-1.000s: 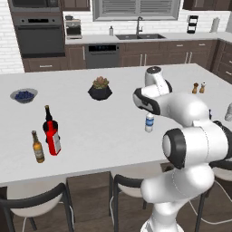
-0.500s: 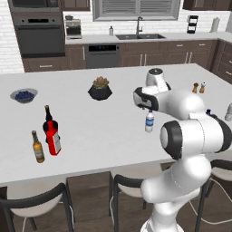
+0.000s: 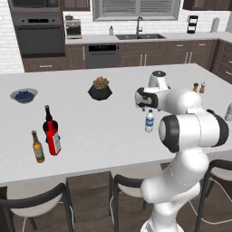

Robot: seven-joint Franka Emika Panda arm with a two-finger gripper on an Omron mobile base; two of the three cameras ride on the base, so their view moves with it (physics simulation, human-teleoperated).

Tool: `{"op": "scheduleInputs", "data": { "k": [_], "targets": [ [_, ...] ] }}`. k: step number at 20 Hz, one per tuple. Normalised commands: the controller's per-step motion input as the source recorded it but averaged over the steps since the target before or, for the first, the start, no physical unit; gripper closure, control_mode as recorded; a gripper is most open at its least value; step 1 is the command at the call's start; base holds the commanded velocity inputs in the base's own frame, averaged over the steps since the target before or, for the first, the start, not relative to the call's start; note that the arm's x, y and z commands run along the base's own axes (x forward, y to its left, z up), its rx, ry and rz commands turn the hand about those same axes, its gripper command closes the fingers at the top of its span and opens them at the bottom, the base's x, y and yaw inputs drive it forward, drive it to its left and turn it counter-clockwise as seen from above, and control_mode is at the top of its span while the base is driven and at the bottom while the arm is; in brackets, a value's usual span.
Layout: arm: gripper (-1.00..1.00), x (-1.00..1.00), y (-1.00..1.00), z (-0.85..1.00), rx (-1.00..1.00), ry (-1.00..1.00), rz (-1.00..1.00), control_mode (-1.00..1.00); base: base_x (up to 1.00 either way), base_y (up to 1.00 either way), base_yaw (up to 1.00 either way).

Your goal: Move the plastic bottles in the middle to the plastics group, and the glass bottles in the middle to the glass group.

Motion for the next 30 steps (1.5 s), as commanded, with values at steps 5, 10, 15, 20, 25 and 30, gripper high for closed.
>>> {"op": "scheduleInputs", "data": {
  "k": [5,10,15,20,25,30],
  "targets": [
    [-1.00,0.08,0.00,-0.14,0.00,0.02,0.05,-1.00,0.00,0.00,0.00],
    [-1.00,0.05,-0.04,-0.17,0.00,0.01,0.04,-1.00,0.00,0.00,0.00],
    [-1.00,0.21,-0.10,-0.31,0.00,0.00,0.04,-1.00,0.00,0.00,0.00],
    [-1.00,0.22,-0.08,-0.21,0.00,0.00,0.03,-1.00,0.00,0.00,0.00],
    [-1.00,0.10,0.00,-0.18,0.00,0.00,0.03,-1.00,0.00,0.00,0.00],
    [-1.00,0.03,0.00,-0.16,0.00,0.00,0.02,-1.00,0.00,0.00,0.00]
  ]
}}
